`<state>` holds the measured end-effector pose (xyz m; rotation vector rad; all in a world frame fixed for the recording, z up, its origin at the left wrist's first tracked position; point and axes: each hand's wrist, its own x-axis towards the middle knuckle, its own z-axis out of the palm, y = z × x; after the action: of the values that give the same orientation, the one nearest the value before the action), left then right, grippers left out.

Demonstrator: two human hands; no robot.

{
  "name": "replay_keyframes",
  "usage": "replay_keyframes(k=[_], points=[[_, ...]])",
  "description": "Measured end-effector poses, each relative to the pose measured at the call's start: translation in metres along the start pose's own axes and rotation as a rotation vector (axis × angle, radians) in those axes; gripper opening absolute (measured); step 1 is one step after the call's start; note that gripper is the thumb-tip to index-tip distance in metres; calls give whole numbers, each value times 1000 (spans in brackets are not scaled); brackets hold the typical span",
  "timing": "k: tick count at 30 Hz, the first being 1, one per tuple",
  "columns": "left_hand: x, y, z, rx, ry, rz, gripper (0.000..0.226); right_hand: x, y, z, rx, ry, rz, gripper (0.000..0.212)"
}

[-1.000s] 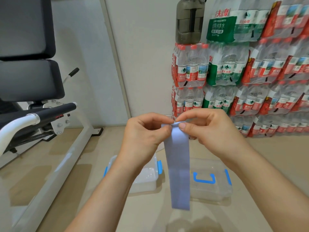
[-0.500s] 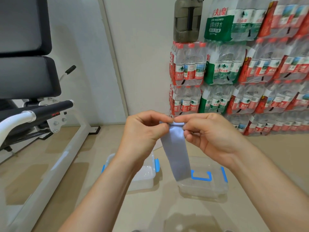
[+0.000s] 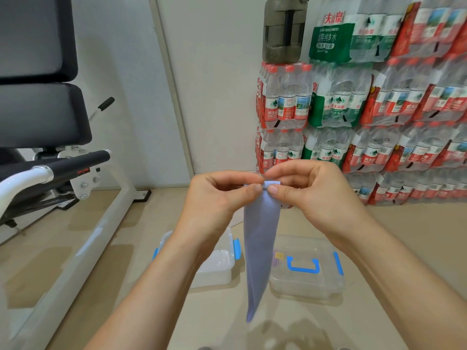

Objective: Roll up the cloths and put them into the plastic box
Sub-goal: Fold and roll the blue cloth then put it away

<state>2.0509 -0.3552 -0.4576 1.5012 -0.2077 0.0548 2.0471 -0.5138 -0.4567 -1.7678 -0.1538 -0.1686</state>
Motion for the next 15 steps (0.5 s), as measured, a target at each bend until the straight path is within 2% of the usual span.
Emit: replay_keyframes(k=[5,10,13,15], points=[[1,-1,-2,64,12,-31,24,-2,-1,5,-210,34,-154,21],[-2,3,-3,59,-65,-39,14,-4,-3,4,-230,45,-233,21],[-3,4,-1,113,-14,29,11,-3,-1,5,-249,48,-228,18],[-2,4,-1,119,27,41,9,-3,-1,4,-210,33,-159,15]])
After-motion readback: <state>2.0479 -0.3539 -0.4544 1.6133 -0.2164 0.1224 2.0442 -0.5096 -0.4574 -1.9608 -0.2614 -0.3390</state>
